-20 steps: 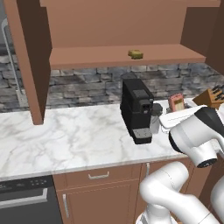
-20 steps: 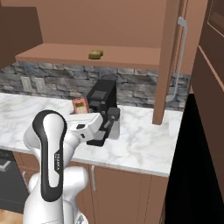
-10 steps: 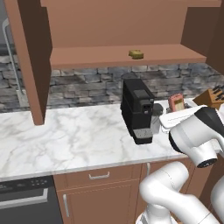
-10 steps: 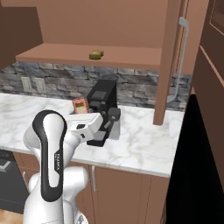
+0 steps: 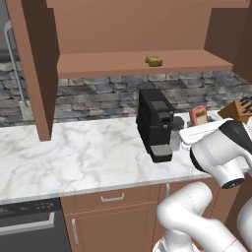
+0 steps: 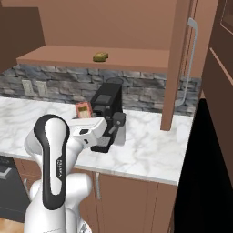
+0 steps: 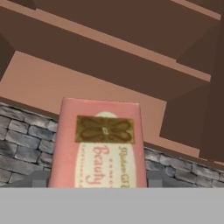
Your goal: Pick up the sponge and bar soap from the sink, and place them back in the cabinet, and close the cabinet doors.
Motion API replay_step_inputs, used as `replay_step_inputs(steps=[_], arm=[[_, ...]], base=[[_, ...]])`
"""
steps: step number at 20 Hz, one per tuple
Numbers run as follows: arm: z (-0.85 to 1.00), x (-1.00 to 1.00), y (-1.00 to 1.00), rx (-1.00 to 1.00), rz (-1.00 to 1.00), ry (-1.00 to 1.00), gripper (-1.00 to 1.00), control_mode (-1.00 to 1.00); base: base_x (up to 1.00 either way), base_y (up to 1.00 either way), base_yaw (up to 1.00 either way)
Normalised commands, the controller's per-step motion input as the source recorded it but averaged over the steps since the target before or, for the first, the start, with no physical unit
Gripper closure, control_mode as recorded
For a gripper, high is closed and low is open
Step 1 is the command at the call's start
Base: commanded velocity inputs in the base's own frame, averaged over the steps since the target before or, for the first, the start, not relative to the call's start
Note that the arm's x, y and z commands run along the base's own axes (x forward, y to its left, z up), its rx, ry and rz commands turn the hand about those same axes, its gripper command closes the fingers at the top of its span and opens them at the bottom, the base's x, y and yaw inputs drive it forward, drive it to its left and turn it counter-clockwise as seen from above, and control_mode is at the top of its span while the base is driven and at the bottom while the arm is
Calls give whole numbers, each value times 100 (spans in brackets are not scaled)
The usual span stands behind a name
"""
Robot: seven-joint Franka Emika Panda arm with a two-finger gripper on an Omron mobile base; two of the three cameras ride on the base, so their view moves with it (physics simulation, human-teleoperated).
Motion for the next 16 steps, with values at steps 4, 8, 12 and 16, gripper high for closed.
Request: replay_step_inputs(steps=[4,8,12,16], arm=[[0,0,0,0,0,0,100,100],[0,0,0,0,0,0,100,100],[0,0,0,0,0,0,100,100],[6,0,0,0,0,0,100,-100]], base=[[21,25,0],[8,9,0],[0,0,0],[0,0,0]])
